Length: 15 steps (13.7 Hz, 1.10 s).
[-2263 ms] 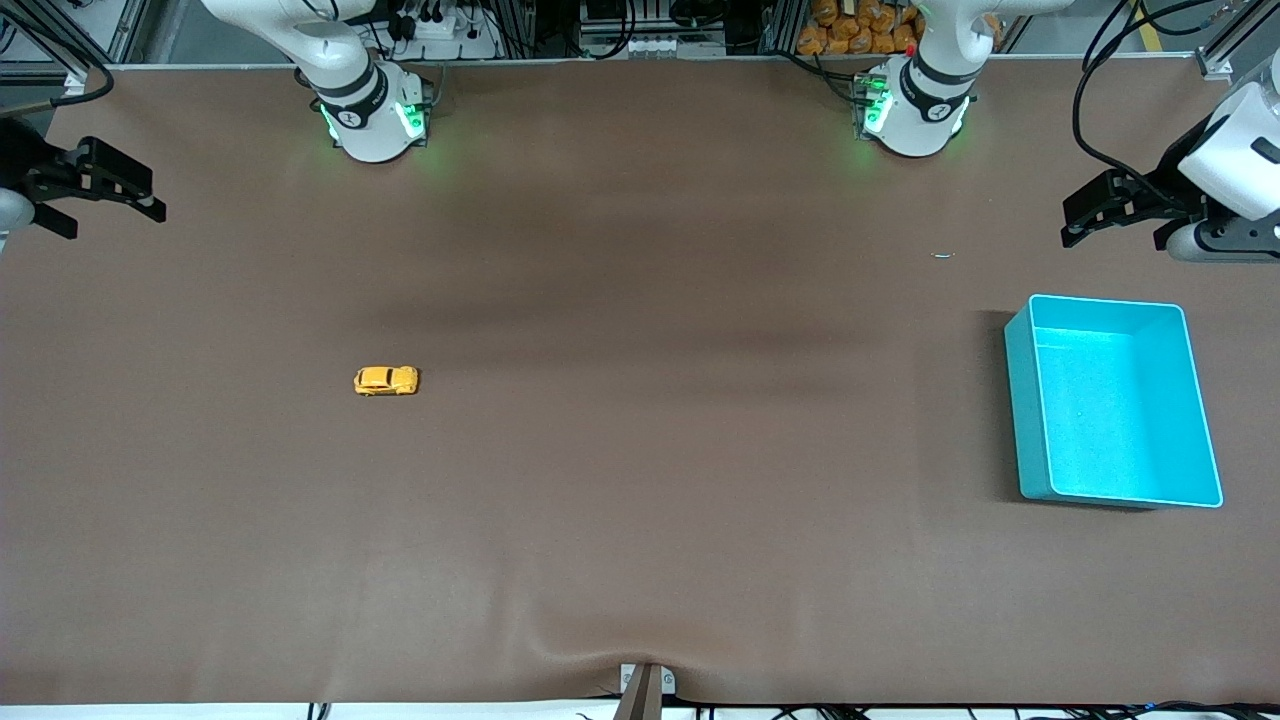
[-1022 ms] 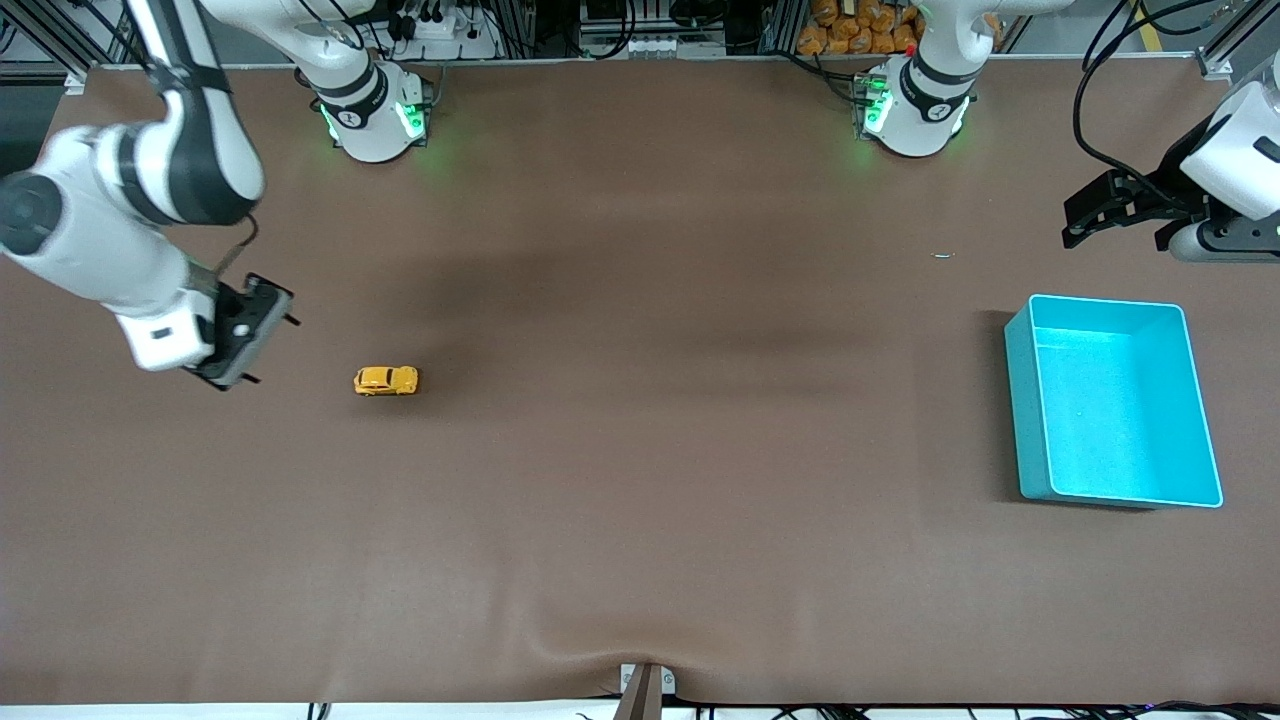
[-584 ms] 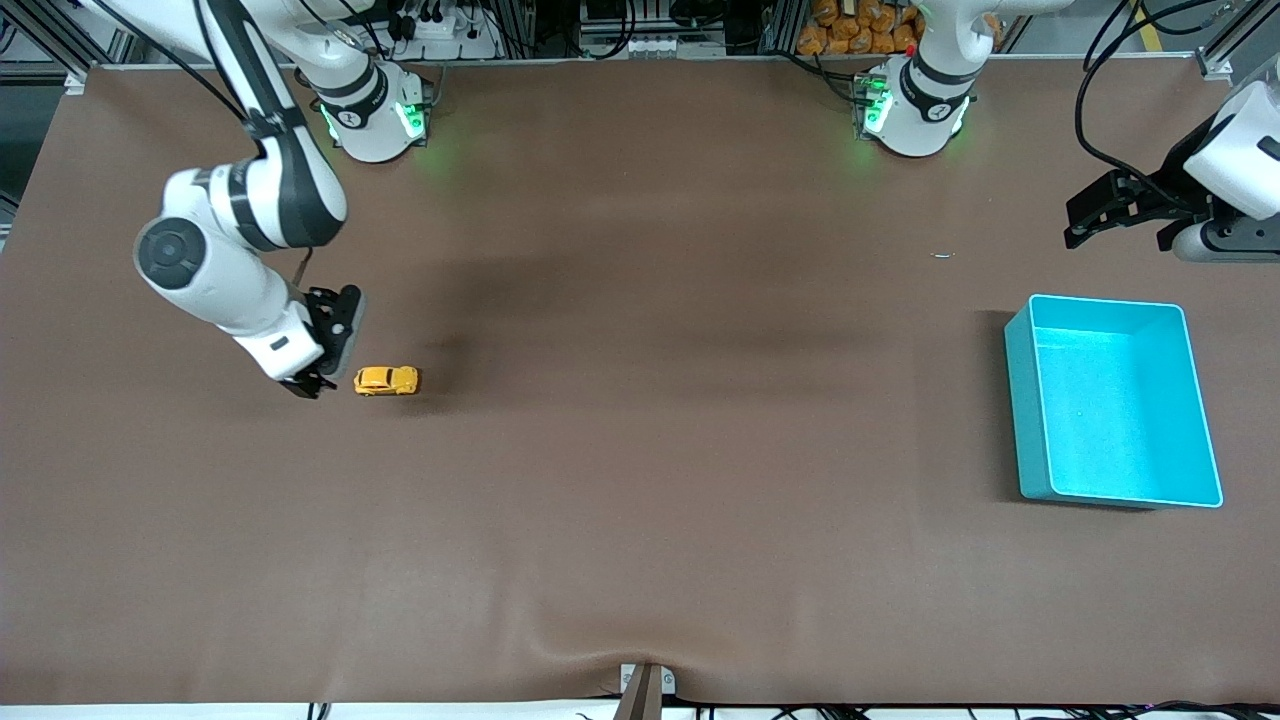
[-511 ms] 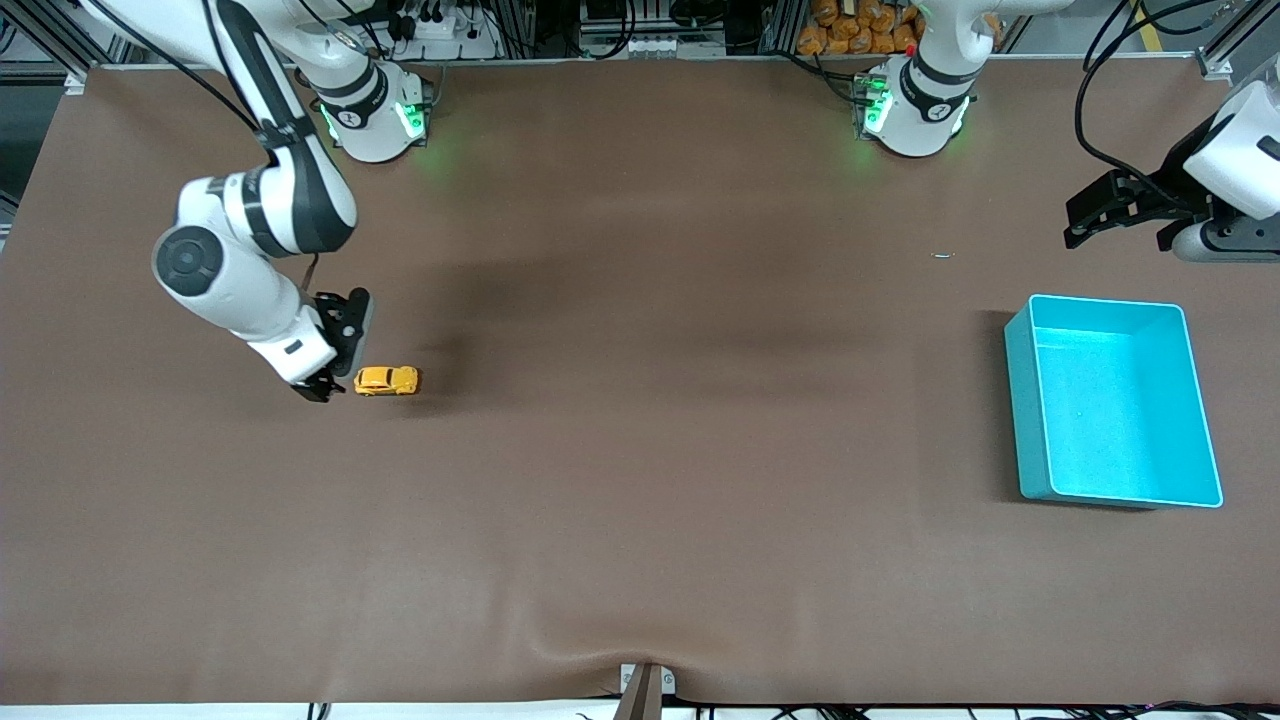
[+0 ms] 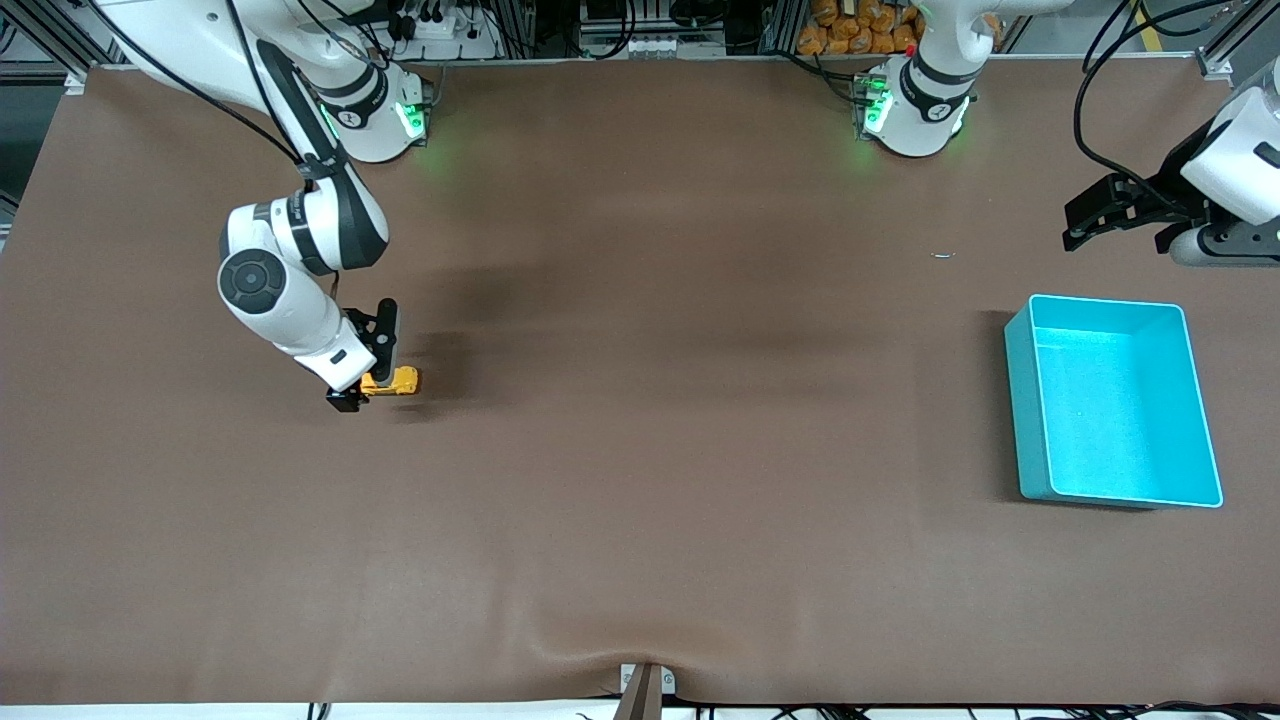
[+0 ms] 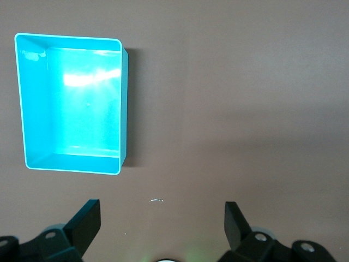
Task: Wind and store yellow beetle car
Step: 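Reach the open right gripper down over the yellow beetle car, then close the right gripper on the yellow car's body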
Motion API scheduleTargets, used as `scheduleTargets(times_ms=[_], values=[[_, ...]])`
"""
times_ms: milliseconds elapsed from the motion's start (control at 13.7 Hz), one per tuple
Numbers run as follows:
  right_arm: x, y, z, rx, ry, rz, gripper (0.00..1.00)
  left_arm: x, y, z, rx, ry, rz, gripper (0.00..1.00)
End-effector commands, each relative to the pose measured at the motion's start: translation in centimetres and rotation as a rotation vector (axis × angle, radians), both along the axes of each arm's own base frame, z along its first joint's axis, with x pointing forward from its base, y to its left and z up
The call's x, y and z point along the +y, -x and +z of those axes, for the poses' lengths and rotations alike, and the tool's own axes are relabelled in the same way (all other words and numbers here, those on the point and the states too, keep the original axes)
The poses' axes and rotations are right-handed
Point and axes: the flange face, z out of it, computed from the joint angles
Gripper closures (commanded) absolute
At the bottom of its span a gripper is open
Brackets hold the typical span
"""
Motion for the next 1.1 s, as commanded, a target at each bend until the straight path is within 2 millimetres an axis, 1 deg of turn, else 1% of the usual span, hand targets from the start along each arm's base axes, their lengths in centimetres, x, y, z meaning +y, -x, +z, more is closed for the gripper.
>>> scheduleTargets(times_ms=[0, 219, 511, 657, 803, 1022], values=[[-0.2, 1.3, -1.8, -0.019, 0.002, 0.027, 0.01, -0.2, -0.1, 0.4, -0.010, 0.025, -0.009, 0.00], [-0.5, 2.1, -3.0, -0.032, -0.006, 0.009, 0.07, -0.6, 0.0, 0.6, -0.013, 0.025, -0.014, 0.00], [-0.9, 2.4, -4.4, -0.054, -0.016, 0.000, 0.09, -0.6, 0.0, 0.6, -0.013, 0.026, -0.013, 0.00], [-1.0, 2.5, -4.7, -0.053, -0.017, -0.004, 0.14, -0.6, 0.0, 0.6, -0.011, 0.026, -0.014, 0.00], [-1.0, 2.4, -5.1, -0.058, -0.020, -0.004, 0.22, -0.4, 0.0, 0.6, -0.013, 0.025, -0.014, 0.00], [-1.2, 2.4, -5.2, -0.057, -0.019, -0.009, 0.37, -0.4, 0.1, 0.7, -0.013, 0.025, -0.014, 0.00]])
